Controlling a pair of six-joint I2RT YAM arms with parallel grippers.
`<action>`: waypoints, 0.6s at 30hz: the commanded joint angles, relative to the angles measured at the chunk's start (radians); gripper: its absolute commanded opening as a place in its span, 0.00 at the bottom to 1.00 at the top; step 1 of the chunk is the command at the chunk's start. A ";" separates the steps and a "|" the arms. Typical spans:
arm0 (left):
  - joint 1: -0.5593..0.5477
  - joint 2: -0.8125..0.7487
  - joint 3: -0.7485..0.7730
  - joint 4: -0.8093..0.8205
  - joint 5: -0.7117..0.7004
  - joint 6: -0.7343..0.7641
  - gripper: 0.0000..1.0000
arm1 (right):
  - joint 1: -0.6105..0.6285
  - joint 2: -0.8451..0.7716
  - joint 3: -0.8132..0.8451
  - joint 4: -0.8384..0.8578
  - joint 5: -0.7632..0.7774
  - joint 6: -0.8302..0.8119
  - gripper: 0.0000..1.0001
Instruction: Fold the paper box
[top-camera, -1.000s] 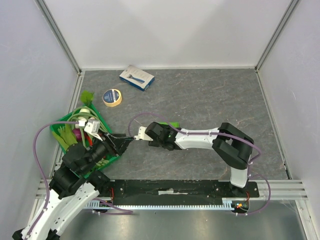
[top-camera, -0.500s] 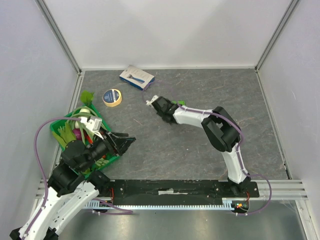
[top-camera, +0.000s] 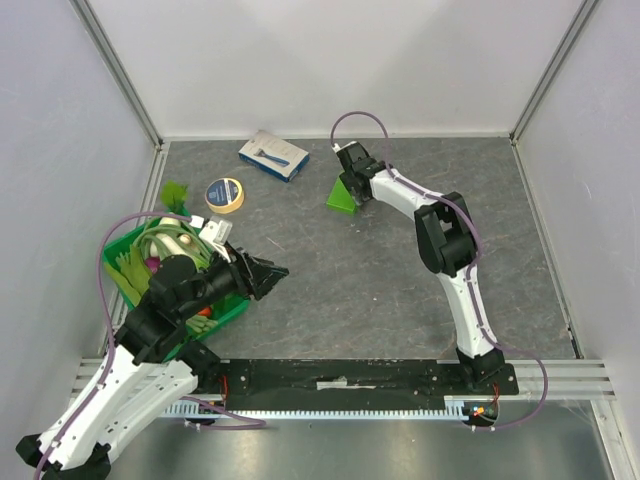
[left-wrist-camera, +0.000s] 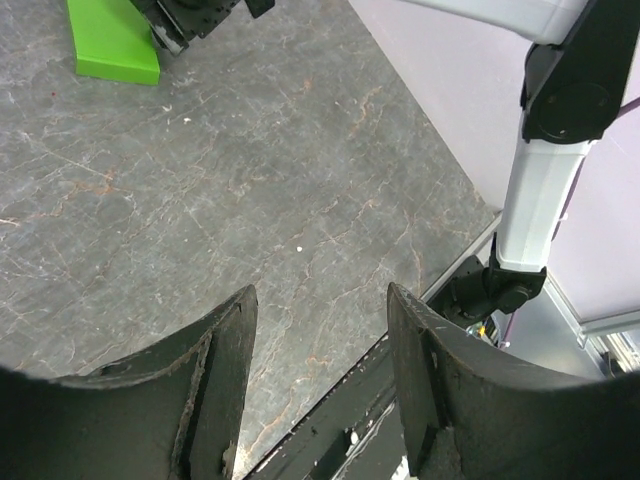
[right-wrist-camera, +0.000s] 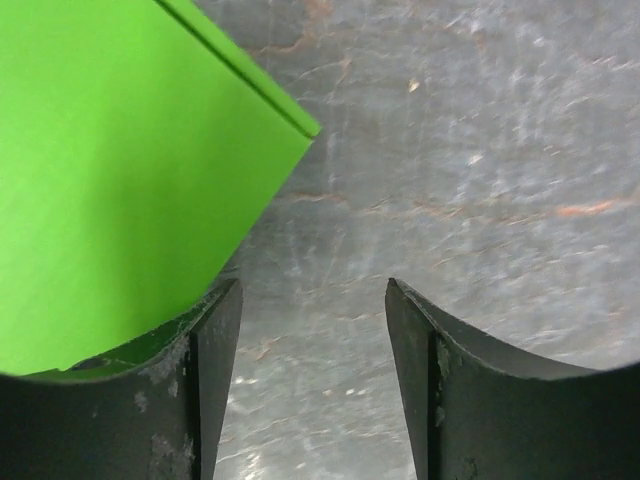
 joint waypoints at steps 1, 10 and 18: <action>0.000 0.021 0.008 0.078 0.036 0.024 0.61 | 0.001 -0.130 -0.050 -0.070 -0.120 0.297 0.69; 0.000 0.040 0.031 0.090 0.050 0.025 0.61 | -0.033 -0.308 -0.357 0.323 -0.412 0.767 0.80; 0.000 -0.025 0.040 0.027 0.021 0.012 0.61 | -0.086 -0.306 -0.504 0.572 -0.426 0.918 0.75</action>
